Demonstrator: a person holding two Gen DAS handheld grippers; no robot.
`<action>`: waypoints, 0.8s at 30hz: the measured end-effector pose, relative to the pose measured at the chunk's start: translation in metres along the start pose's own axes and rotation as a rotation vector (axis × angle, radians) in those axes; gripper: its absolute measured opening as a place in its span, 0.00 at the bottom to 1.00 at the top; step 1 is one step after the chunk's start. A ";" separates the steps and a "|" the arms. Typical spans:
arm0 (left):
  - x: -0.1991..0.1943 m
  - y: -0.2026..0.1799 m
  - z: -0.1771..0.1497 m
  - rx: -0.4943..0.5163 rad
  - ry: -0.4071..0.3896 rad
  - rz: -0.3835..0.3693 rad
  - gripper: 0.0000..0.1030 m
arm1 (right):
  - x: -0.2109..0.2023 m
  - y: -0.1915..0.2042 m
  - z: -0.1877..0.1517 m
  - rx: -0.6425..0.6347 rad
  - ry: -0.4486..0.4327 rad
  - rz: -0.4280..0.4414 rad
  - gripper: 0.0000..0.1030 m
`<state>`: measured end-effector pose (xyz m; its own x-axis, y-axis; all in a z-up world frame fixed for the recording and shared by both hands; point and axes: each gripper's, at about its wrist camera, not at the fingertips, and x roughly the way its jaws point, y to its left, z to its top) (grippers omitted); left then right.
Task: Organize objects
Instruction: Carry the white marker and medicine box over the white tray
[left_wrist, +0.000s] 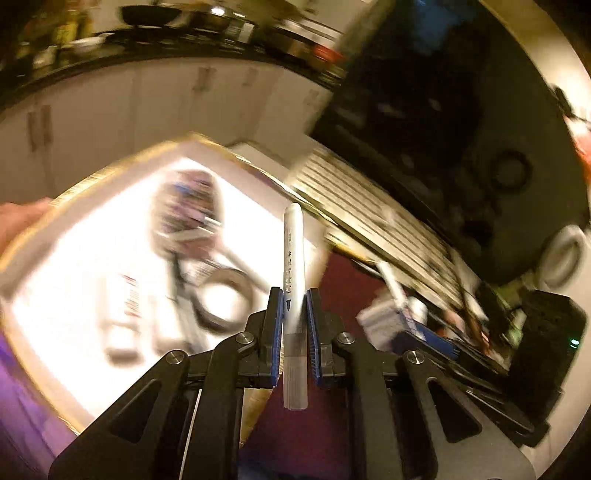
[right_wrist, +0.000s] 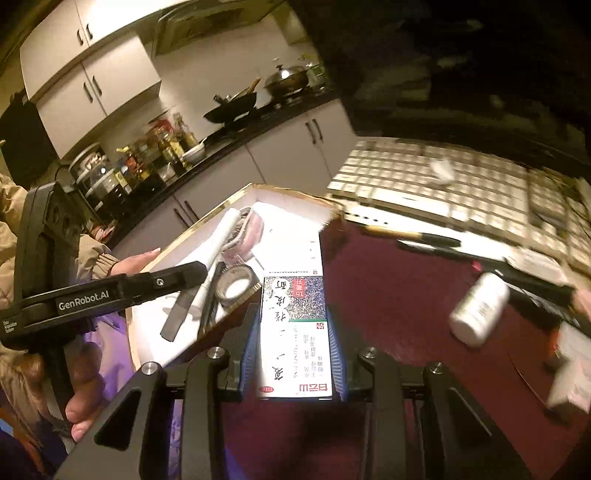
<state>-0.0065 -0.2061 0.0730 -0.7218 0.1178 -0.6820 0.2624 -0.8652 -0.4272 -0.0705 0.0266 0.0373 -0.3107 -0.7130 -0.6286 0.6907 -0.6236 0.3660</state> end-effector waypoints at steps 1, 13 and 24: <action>0.001 0.009 0.006 -0.017 -0.008 0.018 0.12 | 0.007 0.003 0.005 -0.010 0.005 0.011 0.32; 0.034 0.095 0.056 -0.126 0.059 0.231 0.12 | 0.108 0.024 0.075 0.079 0.048 0.034 0.32; 0.071 0.103 0.074 -0.105 0.145 0.288 0.12 | 0.156 0.025 0.077 0.077 0.061 0.010 0.32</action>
<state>-0.0782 -0.3225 0.0249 -0.5116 -0.0494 -0.8578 0.5119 -0.8193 -0.2582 -0.1522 -0.1244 0.0015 -0.2622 -0.6996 -0.6647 0.6406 -0.6413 0.4223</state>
